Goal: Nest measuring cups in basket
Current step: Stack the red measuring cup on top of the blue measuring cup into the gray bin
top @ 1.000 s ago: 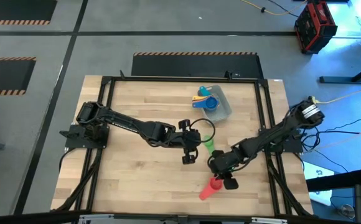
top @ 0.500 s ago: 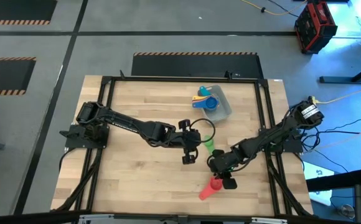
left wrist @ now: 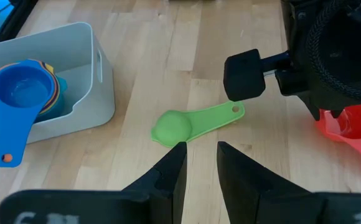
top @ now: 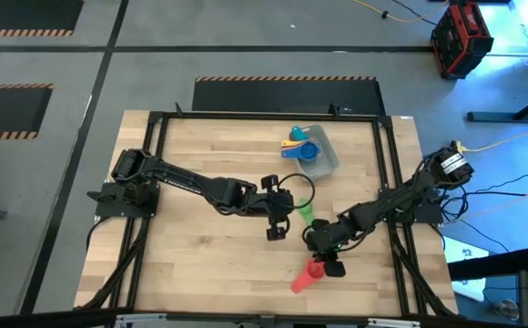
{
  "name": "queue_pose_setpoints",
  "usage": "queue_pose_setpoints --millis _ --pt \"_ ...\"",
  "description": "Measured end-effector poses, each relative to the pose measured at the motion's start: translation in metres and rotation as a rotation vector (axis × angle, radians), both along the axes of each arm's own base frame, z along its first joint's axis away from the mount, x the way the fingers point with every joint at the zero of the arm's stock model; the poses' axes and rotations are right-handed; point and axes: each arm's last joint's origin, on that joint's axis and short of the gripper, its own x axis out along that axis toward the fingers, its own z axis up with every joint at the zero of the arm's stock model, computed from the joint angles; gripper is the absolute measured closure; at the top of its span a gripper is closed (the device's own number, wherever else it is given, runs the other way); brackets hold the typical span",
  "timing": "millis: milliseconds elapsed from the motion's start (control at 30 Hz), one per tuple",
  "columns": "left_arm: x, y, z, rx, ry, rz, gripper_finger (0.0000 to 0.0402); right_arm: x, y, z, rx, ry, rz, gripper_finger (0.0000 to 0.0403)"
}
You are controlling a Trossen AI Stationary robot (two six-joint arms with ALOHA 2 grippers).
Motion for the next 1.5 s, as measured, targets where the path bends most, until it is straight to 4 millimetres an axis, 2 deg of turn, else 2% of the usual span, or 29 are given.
queue_pose_setpoints --millis 667,1067,1333,1500 --pt "0.000 0.000 0.000 0.000 0.000 0.000 0.0320 -0.002 0.002 -0.001 0.008 0.025 -0.006 0.0322" --pt "0.000 0.000 0.000 0.000 0.000 0.000 0.0320 -0.001 0.009 -0.027 -0.030 0.103 0.012 0.0323" --pt "0.000 0.000 0.000 0.000 0.000 0.000 0.0320 0.000 0.009 -0.028 -0.026 0.113 -0.009 0.0379" --pt "-0.003 -0.004 0.004 0.026 0.004 -0.028 0.0320 -0.001 0.009 -0.027 -0.028 0.109 -0.016 0.0383"
